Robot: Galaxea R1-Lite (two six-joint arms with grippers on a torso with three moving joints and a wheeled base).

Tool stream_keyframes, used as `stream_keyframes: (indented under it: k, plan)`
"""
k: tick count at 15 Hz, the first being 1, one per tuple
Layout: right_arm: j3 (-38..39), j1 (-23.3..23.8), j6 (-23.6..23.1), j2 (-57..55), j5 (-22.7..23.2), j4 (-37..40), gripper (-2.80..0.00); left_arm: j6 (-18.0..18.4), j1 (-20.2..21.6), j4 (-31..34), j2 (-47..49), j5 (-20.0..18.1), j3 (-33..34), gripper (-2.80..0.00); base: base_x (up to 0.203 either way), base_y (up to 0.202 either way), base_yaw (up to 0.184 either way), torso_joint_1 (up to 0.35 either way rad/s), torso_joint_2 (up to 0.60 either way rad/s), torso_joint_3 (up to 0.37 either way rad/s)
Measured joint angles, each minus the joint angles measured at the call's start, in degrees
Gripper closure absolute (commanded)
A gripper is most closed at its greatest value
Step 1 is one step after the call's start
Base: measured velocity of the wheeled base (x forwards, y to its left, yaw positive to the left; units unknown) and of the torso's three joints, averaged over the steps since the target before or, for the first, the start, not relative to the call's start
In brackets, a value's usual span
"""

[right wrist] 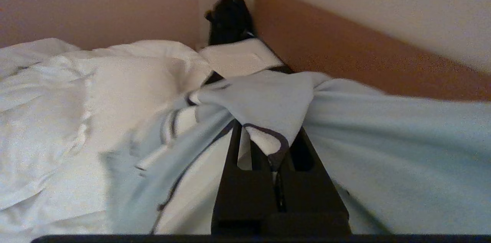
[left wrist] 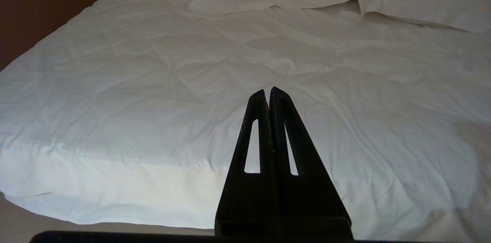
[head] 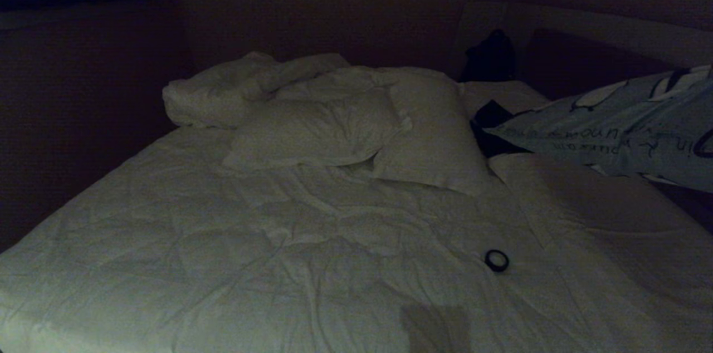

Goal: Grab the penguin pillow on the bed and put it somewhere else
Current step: Move to the head of the bed, then place the pillow at the bedside

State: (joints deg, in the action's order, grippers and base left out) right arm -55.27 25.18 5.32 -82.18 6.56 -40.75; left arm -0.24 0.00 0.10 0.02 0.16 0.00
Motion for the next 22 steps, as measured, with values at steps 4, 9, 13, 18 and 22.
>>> stream_keyframes:
  k: [4,9,13,18,22]
  plan:
    - [-4.91,5.01,5.51,-8.24,5.41,0.21,0.0,0.0,0.0,-0.01,0.0,-0.01,0.0,0.0,0.0,0.0,0.0,0.0,0.0,0.0]
    - [-9.32,7.97,11.0,-15.41,9.62,2.63,0.0,0.02,0.0,0.0,0.0,0.0,0.0,0.0,0.0,0.0,0.0,0.0,0.0,0.0]
    - [-11.26,8.87,11.97,-18.92,9.37,2.66,0.0,0.0,0.0,-0.02,0.0,0.0,0.0,0.0,0.0,0.0,0.0,0.0,0.0,0.0]
    - [-13.39,9.88,12.56,-21.3,8.4,2.56,0.0,0.0,0.0,-0.02,0.0,-0.02,0.0,0.0,0.0,0.0,0.0,0.0,0.0,0.0]
    - [-14.77,10.4,12.28,-23.4,5.34,2.34,0.0,0.0,0.0,0.0,0.0,0.0,0.0,0.0,0.0,0.0,0.0,0.0,0.0,0.0]
